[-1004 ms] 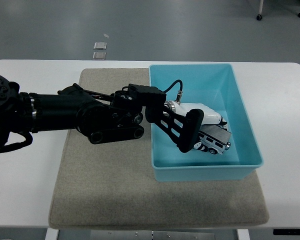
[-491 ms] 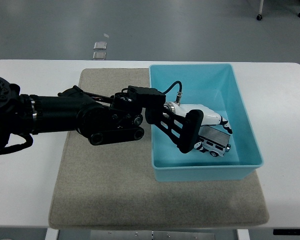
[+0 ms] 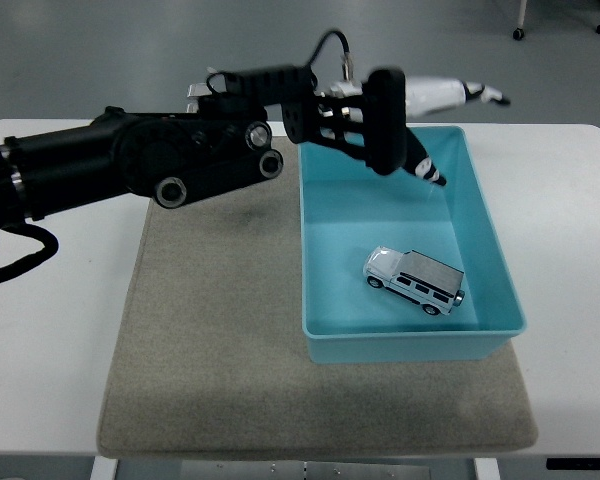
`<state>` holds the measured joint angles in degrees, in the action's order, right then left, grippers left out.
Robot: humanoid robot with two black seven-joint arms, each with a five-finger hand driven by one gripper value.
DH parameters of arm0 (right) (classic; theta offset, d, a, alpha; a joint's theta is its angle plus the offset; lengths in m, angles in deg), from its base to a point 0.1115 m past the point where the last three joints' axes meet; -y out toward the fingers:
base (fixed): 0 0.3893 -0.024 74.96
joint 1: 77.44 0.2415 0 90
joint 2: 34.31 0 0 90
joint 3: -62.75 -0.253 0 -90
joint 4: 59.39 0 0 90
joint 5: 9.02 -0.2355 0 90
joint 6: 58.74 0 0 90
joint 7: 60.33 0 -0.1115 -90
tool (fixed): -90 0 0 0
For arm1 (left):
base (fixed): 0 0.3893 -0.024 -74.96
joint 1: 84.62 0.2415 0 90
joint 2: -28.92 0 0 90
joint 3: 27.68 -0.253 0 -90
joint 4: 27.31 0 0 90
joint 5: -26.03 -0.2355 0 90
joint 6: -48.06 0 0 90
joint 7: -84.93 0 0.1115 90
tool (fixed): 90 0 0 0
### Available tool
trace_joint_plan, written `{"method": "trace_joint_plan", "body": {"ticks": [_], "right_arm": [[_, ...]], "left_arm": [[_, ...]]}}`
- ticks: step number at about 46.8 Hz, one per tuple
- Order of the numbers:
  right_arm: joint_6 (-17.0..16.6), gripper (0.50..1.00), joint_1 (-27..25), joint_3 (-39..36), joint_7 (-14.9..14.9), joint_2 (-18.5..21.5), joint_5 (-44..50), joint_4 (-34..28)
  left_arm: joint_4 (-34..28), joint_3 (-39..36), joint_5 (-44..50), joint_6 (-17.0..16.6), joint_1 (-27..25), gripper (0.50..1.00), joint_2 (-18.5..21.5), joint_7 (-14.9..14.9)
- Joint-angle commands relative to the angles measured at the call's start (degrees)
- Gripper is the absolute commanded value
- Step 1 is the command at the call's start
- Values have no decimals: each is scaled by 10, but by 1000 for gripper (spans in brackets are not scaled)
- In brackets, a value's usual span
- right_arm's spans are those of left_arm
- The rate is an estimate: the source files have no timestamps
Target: Left hand put the white car in the blue box
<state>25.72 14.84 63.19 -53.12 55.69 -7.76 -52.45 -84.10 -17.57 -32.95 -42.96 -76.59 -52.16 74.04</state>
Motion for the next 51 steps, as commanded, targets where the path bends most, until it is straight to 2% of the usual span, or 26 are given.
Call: {"method": "trace_joint_plan", "body": {"ticks": [1,6,14,19,24,27,32,38,51], "right_arm": [[0,936,0,0,0,0,0,0],[0,936,0,0,0,0,0,0],[0,936,0,0,0,0,0,0],[0,936,0,0,0,0,1,0],[0,936,0,0,0,0,0,0],[0,936,0,0,0,0,0,0],[0,936,0,0,0,0,0,0],[0,936,0,0,0,0,0,0],[0,936,0,0,0,0,1,0]], "left_arm": [[10,71,50,1,4,999,16,0],[19,104,133,-7,6,996,39,0],[55,110,255,-17,10,999,80,-3],[80,109,367,-8,16,996,100,-7],[91,110,496,0,44,999,111,-11],[93,106,540,2,61,999,123,-10],[106,112,555,2,86,999,145,-10],[133,172,583,8,117,999,145,-10],[134,254,590,15,193,999,141,-10]]}}
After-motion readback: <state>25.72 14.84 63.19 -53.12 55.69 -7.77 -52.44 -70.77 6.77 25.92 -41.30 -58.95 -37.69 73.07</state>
